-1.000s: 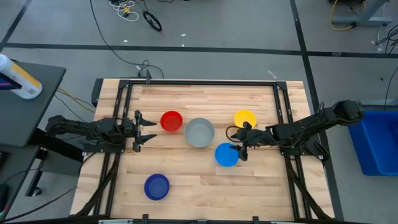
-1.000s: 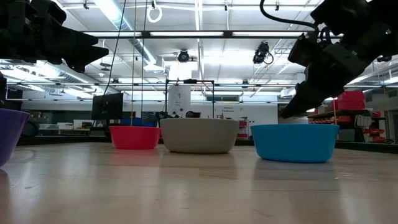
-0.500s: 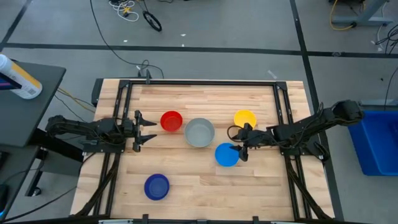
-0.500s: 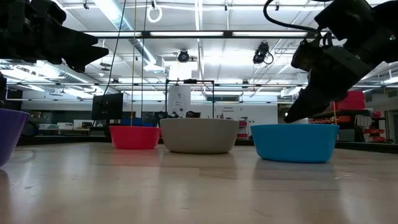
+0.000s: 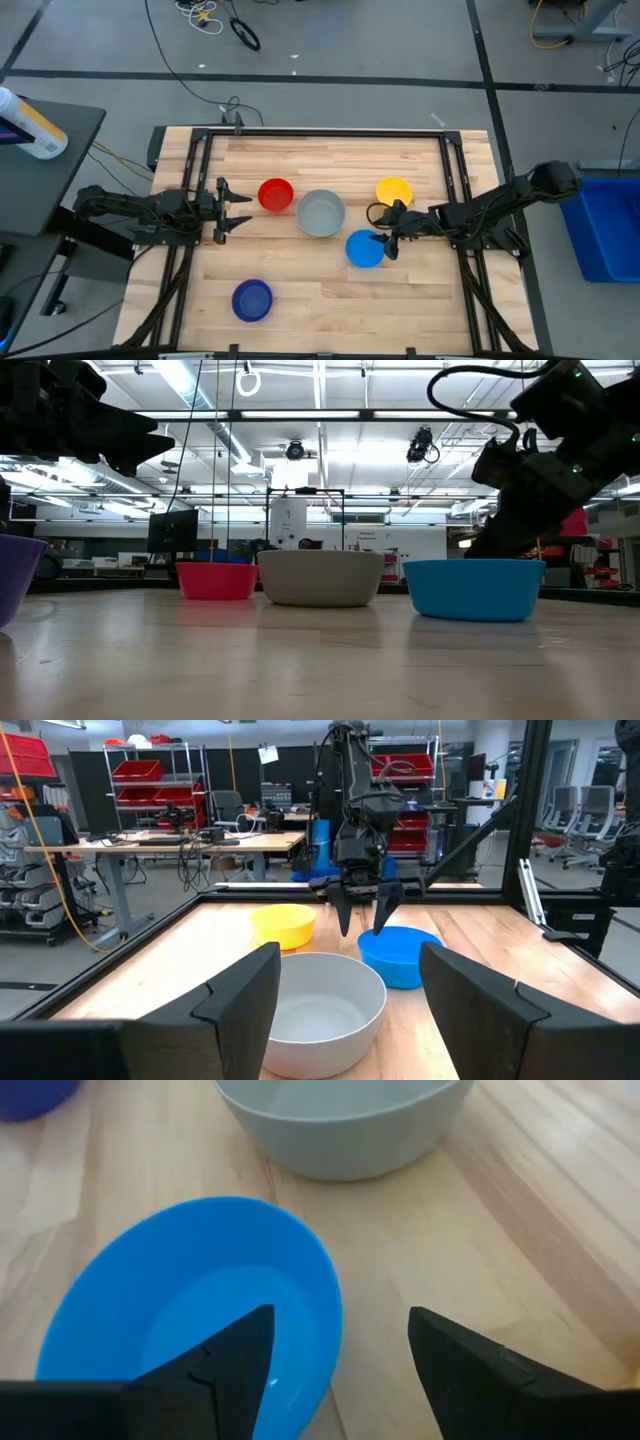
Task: Nest bowls inside each other
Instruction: Stack the light blue bowl on the gray bowl
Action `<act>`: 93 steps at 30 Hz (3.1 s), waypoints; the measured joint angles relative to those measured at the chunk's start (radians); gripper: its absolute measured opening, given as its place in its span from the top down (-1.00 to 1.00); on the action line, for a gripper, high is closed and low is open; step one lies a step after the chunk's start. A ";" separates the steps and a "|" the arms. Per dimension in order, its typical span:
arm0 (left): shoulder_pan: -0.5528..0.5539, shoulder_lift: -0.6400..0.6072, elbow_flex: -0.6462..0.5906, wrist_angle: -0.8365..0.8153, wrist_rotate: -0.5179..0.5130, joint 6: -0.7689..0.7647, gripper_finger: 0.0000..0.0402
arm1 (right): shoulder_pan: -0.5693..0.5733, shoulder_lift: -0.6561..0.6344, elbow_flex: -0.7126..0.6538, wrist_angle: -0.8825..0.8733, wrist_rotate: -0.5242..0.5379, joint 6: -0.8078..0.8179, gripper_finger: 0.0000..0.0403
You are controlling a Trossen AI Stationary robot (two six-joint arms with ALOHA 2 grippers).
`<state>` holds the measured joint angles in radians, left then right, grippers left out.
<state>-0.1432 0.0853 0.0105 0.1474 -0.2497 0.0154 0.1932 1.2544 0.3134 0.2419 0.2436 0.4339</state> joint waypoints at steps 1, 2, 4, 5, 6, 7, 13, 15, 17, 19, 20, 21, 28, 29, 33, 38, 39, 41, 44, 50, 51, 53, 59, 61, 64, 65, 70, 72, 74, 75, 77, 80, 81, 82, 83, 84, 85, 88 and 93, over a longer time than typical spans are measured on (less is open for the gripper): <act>0.000 0.000 0.000 0.000 0.000 0.000 -0.23 | 0.000 0.012 0.000 0.010 0.000 0.000 -0.19; 0.000 0.000 0.000 0.000 0.000 0.000 -0.23 | 0.000 0.023 0.000 0.013 0.000 0.000 -0.18; 0.000 0.000 0.000 -0.001 0.000 0.000 -0.23 | 0.000 0.047 0.000 0.022 -0.001 0.000 -0.17; 0.000 0.000 0.000 -0.001 0.000 0.000 -0.23 | 0.000 0.058 0.000 0.027 -0.002 0.002 -0.17; 0.000 0.000 0.000 -0.001 0.000 0.000 -0.23 | 0.000 0.070 0.000 0.037 -0.008 0.004 -0.17; 0.000 0.000 0.000 -0.002 0.000 0.000 -0.23 | 0.000 0.081 0.000 0.046 -0.012 0.007 -0.17; 0.000 0.000 0.000 -0.004 0.000 -0.001 -0.23 | 0.000 0.115 0.000 0.094 -0.019 0.013 -0.08; 0.000 0.000 0.000 -0.005 0.000 -0.001 -0.23 | 0.000 0.115 0.000 0.106 -0.019 0.006 -0.01; 0.000 0.000 0.000 -0.007 0.000 -0.001 -0.23 | 0.000 0.115 0.000 0.109 -0.019 0.002 0.08; 0.000 0.000 0.000 -0.009 0.000 -0.001 -0.23 | 0.000 0.115 0.000 0.114 -0.019 -0.004 0.18; 0.000 0.000 0.000 -0.009 0.000 -0.001 -0.23 | 0.000 0.115 0.000 0.115 -0.019 -0.005 0.23; 0.000 0.000 0.000 -0.009 0.000 -0.001 -0.23 | 0.000 0.115 0.000 0.114 -0.019 -0.005 0.28; 0.000 0.000 0.000 -0.009 0.000 -0.001 -0.23 | 0.000 0.115 0.001 0.107 -0.019 -0.005 0.59; 0.000 0.000 0.000 -0.009 0.000 -0.001 -0.23 | 0.000 0.115 0.001 0.107 -0.019 -0.005 0.63; 0.000 0.000 0.000 -0.009 0.000 -0.001 -0.23 | 0.000 0.115 0.001 0.107 -0.019 -0.008 0.82; 0.000 0.000 0.000 -0.009 0.000 -0.001 -0.23 | 0.000 0.115 0.002 0.112 -0.017 -0.023 0.96; 0.000 0.000 0.000 -0.009 0.000 -0.001 -0.23 | 0.000 0.115 0.002 0.115 -0.012 -0.027 0.97; 0.000 0.000 0.000 -0.009 0.000 -0.001 -0.23 | 0.000 0.115 0.002 0.128 -0.005 -0.034 0.97; 0.000 0.000 0.000 -0.015 -0.001 -0.001 -0.23 | 0.000 0.115 0.002 0.167 0.009 -0.055 0.98; 0.000 0.000 0.000 -0.021 -0.001 -0.006 -0.23 | -0.003 0.115 0.002 0.256 0.015 -0.098 0.99; 0.000 0.000 0.000 -0.021 -0.001 -0.007 -0.23 | -0.005 0.115 0.002 0.269 0.016 -0.105 0.99; 0.000 0.000 0.000 -0.021 -0.001 -0.007 -0.23 | -0.016 0.115 0.002 0.299 0.016 -0.119 0.99; 0.000 0.000 0.000 -0.021 -0.001 -0.008 -0.23 | -0.059 0.115 0.034 0.327 0.018 -0.180 0.99; 0.000 0.000 0.000 -0.021 -0.001 -0.007 -0.23 | -0.073 0.115 0.057 0.327 0.018 -0.211 0.99; 0.000 0.000 0.000 -0.021 -0.001 -0.008 -0.23 | -0.095 0.115 0.100 0.327 0.017 -0.257 0.99; 0.000 0.000 0.000 -0.021 -0.001 -0.008 -0.23 | -0.104 0.115 0.114 0.327 0.016 -0.273 0.99; 0.000 0.000 0.000 -0.022 -0.001 -0.008 -0.23 | -0.158 0.115 0.162 0.325 -0.012 -0.331 0.99; 0.000 0.000 0.000 -0.023 -0.001 -0.008 -0.23 | -0.182 0.115 0.174 0.324 -0.018 -0.343 0.99; 0.000 0.000 0.000 -0.023 -0.001 -0.008 -0.23 | -0.206 0.121 0.186 0.325 -0.028 -0.353 0.99; 0.000 0.000 0.000 -0.023 -0.001 -0.008 -0.23 | -0.219 0.126 0.192 0.325 -0.045 -0.359 0.99; 0.000 0.000 0.000 -0.024 -0.001 -0.008 -0.23 | -0.238 0.150 0.207 0.338 -0.070 -0.364 1.00; 0.000 0.000 0.000 -0.026 -0.001 -0.008 -0.23 | -0.255 0.204 0.240 0.362 -0.087 -0.383 1.00; 0.000 0.000 0.000 -0.028 -0.001 -0.008 -0.23 | -0.260 0.226 0.258 0.361 -0.100 -0.389 1.00; 0.000 0.000 0.000 -0.028 -0.001 -0.008 -0.23 | -0.265 0.248 0.275 0.362 -0.109 -0.394 1.00; 0.000 0.000 0.000 -0.028 -0.001 -0.008 -0.23 | -0.268 0.273 0.294 0.362 -0.117 -0.400 1.00; 0.000 0.000 0.000 -0.029 -0.001 -0.008 -0.23 | -0.272 0.298 0.315 0.362 -0.122 -0.409 1.00; 0.000 0.000 0.000 -0.030 -0.001 -0.008 -0.23 | -0.275 0.324 0.334 0.361 -0.124 -0.418 1.00; 0.000 0.000 0.000 -0.032 -0.001 -0.008 -0.23 | -0.288 0.389 0.386 0.359 -0.130 -0.440 1.00; 0.000 0.000 0.000 -0.037 -0.001 -0.011 -0.23 | -0.316 0.456 0.443 0.323 -0.169 -0.442 1.00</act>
<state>-0.1432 0.0849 0.0109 0.1102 -0.2508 0.0049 -0.1223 1.7103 0.7560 0.5647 0.0744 -0.0086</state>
